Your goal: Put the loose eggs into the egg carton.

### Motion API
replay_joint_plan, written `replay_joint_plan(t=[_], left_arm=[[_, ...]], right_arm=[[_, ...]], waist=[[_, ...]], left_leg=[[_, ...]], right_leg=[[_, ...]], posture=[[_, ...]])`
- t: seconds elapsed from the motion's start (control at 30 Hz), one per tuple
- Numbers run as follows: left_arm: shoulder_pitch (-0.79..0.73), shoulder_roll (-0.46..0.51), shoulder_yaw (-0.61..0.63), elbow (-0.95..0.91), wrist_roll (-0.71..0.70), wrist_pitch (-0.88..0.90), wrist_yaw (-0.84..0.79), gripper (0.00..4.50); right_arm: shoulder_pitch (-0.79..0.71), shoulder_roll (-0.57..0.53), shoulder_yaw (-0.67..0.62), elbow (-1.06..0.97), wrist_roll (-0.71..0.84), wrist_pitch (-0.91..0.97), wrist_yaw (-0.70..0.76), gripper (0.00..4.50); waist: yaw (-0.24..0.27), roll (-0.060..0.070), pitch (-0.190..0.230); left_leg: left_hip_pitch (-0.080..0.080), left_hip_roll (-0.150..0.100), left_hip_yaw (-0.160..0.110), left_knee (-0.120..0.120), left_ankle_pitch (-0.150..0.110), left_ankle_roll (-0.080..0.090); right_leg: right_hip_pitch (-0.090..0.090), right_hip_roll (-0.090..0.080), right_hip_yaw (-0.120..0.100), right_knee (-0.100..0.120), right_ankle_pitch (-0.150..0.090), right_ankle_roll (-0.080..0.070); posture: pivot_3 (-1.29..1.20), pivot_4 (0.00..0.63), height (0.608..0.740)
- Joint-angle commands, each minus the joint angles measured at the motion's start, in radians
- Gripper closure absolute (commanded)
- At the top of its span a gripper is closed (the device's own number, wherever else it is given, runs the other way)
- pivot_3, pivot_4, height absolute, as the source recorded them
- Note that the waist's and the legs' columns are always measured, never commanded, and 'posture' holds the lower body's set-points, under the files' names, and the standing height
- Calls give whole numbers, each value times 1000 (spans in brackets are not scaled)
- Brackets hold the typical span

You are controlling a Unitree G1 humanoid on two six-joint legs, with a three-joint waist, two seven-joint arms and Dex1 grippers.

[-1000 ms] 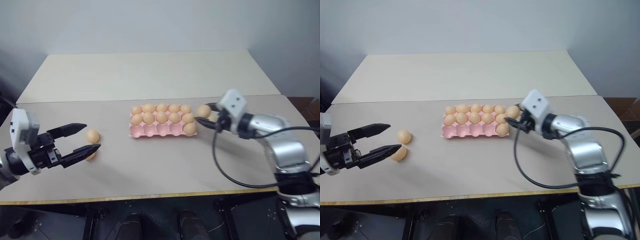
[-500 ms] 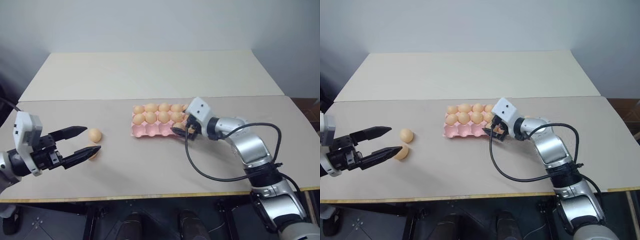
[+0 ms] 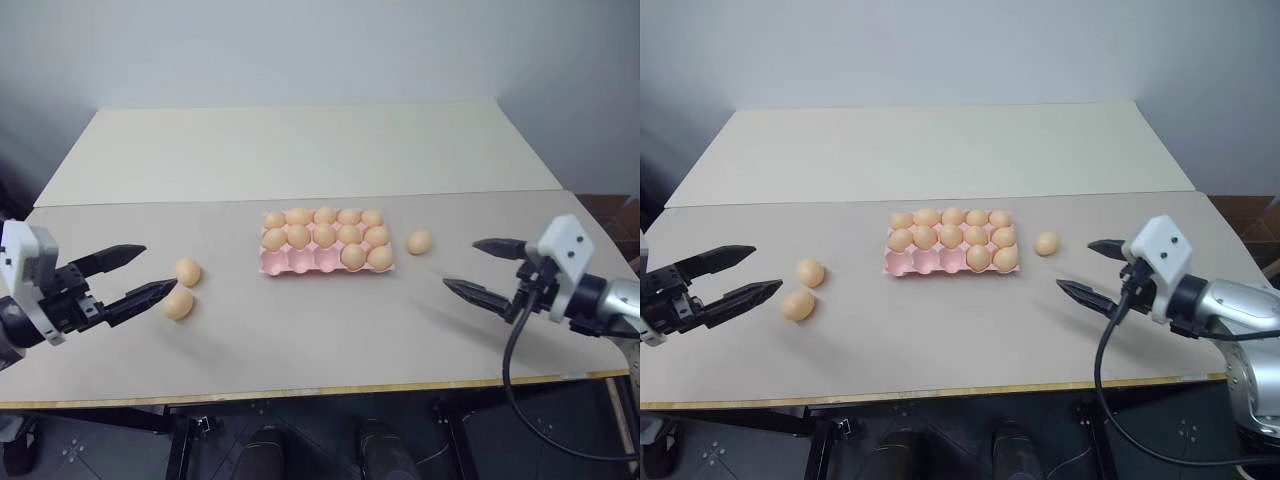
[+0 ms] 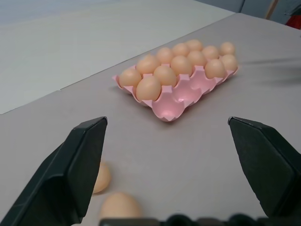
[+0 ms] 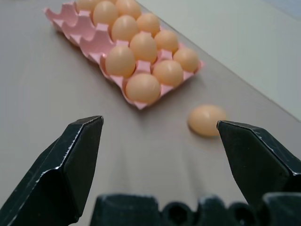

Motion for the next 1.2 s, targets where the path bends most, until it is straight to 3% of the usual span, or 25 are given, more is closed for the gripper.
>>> replay_joint_plan(t=[0.03,0.27,0.47,0.77,0.8,1.0,1.2], left_arm=[[-18,11,-3,-1,7,-25,-16,0],[-33,6,-7,-29,-11,-14,-7,0],[-34,19,-17,-44,-27,2,-20,0],[10,9,24,-79,-36,16,-15,0],[11,10,28,-79,-36,16,-14,0],[1,13,29,-78,-29,14,-6,0],[-5,16,32,-76,-30,13,-4,0]], right_arm=[[-19,-15,-1,35,-7,-72,-6,13],[-163,-11,131,178,-77,-129,-64,13],[-450,115,369,586,-278,-299,-159,13],[-673,246,461,1068,-404,-473,-244,13],[-684,256,458,1096,-409,-485,-257,184],[-710,283,439,1103,-398,-496,-264,1784],[-633,257,391,759,-345,-386,-263,1792]], waist=[[0,0,0],[1,0,0],[-3,0,0],[3,0,0],[2,0,0],[-3,0,0],[-2,0,0]], left_leg=[[0,0,0,0,0,0],[-1,0,0,0,0,0],[0,0,1,0,0,0],[-4,0,1,0,0,0],[-4,0,1,0,0,-1],[-3,0,1,0,0,-1],[-4,0,0,0,0,-1]], right_leg=[[0,0,0,0,0,0],[-1,0,1,0,0,0],[-1,0,2,1,0,0],[-5,-1,1,1,0,0],[-5,-1,1,1,0,0],[-5,-1,1,2,0,0],[-5,-1,1,2,0,0]], posture=[[0,150,740],[0,150,740],[0,150,740],[0,150,740],[0,150,740],[0,150,740],[0,150,740]])
